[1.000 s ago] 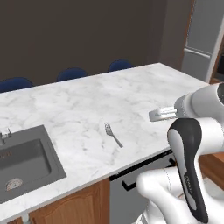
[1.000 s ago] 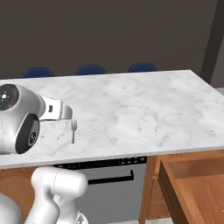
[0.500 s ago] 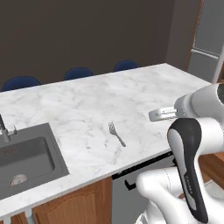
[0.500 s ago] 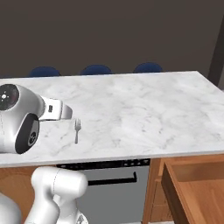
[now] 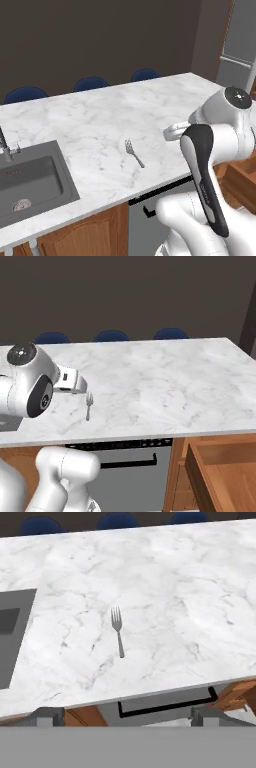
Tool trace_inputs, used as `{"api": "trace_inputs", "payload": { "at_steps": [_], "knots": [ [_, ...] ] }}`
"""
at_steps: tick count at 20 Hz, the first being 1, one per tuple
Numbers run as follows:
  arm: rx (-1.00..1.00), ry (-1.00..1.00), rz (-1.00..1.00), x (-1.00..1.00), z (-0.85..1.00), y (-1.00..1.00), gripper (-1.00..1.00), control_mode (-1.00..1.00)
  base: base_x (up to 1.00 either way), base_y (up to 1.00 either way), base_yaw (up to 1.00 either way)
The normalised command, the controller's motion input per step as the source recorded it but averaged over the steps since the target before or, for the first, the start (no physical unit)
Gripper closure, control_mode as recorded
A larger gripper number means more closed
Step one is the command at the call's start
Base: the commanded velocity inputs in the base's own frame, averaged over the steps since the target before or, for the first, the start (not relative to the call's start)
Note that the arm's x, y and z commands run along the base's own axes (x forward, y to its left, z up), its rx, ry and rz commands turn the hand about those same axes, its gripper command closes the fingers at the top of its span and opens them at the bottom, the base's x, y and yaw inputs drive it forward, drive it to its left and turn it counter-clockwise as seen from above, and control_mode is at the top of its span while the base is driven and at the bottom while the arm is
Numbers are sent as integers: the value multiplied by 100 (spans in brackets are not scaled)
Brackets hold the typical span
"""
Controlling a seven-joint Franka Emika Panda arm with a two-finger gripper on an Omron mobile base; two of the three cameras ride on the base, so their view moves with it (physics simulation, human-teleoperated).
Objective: Organize the utensils by type. Pick up the wooden spoons from the counter and place them in the open cabinet. Then pick up the metallic utensils from the counter and place them in the open drawer.
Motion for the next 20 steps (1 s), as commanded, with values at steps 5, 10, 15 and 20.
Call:
{"api": "trace_inputs", "payload": {
  "at_steps": [5, 10, 15, 20],
  "knots": [
    [-5, 24, 0, 58, -43, 11, -100, -100, 0, 0, 0],
    [0, 15, 5, 71, -67, 14, -100, -100, 0, 0, 0],
    [0, 4, 8, 73, -84, 11, -100, -100, 0, 0, 0],
    [0, 0, 4, 67, -74, 7, -100, -100, 0, 0, 0]
  ]
}}
